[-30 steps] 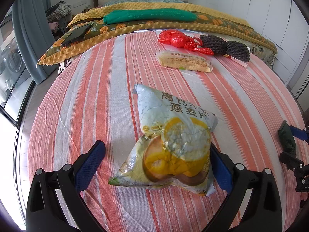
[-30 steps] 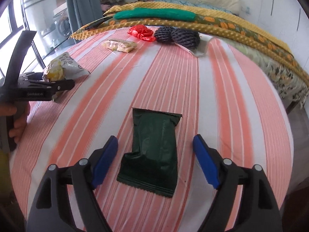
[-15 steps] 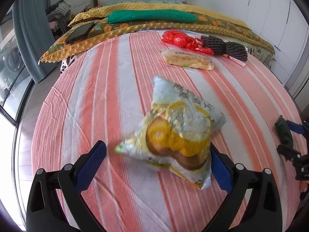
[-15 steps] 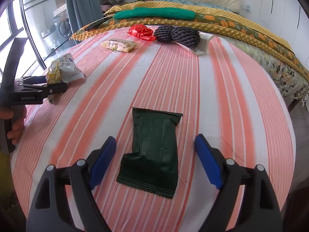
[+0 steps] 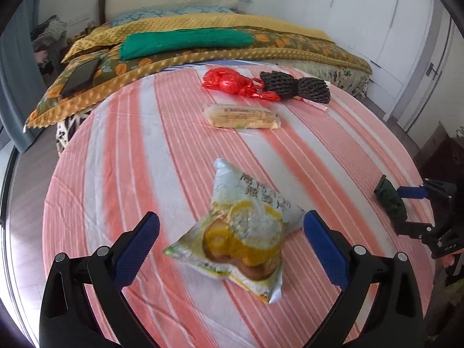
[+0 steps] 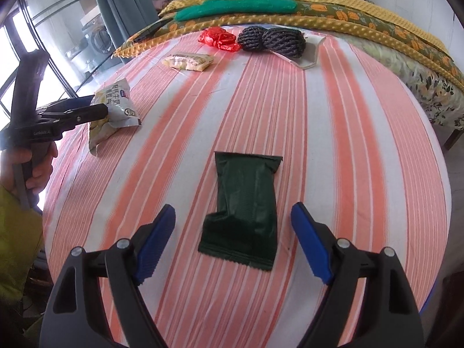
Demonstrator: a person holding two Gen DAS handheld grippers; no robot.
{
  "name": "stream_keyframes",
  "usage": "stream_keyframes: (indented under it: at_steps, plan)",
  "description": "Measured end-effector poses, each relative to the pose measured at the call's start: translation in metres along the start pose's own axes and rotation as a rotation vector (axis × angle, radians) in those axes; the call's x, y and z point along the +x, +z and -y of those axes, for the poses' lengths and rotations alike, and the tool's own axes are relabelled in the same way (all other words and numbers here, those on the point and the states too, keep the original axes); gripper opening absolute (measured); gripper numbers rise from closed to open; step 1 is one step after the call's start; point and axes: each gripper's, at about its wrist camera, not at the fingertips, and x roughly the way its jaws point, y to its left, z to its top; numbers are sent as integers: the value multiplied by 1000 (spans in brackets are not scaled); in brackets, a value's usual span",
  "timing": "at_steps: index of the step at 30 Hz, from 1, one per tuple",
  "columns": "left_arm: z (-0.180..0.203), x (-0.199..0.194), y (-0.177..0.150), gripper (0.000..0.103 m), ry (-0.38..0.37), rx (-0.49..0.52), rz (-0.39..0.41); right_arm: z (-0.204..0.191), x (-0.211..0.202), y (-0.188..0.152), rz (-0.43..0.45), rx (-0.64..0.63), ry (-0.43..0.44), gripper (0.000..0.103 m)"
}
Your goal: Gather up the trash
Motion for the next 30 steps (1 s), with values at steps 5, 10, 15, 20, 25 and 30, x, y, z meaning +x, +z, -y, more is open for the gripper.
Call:
stream_keyframes:
  at_steps: [5,10,15,20,25,30]
  plan:
    - [22,19,3,99,42,160,-57,-1,7,10,-44,22,-60,50]
    - [30,17,-3,62,94,205,-49,5,-3,5,-18,39,-35,36]
    - [34,5,-8,47,91,163,-12,13,-26,-5,39,63,-4,36]
    - [61,-12,-15,45,59,132,22,24,-48,-19,77,86,32,36]
    - [105,-17,-15,45,0,134,8,36,-60,-34,89,119,70,36]
    - [165,-19,-5,45,-86,165,-5,58,-81,-49,121,162,94,36]
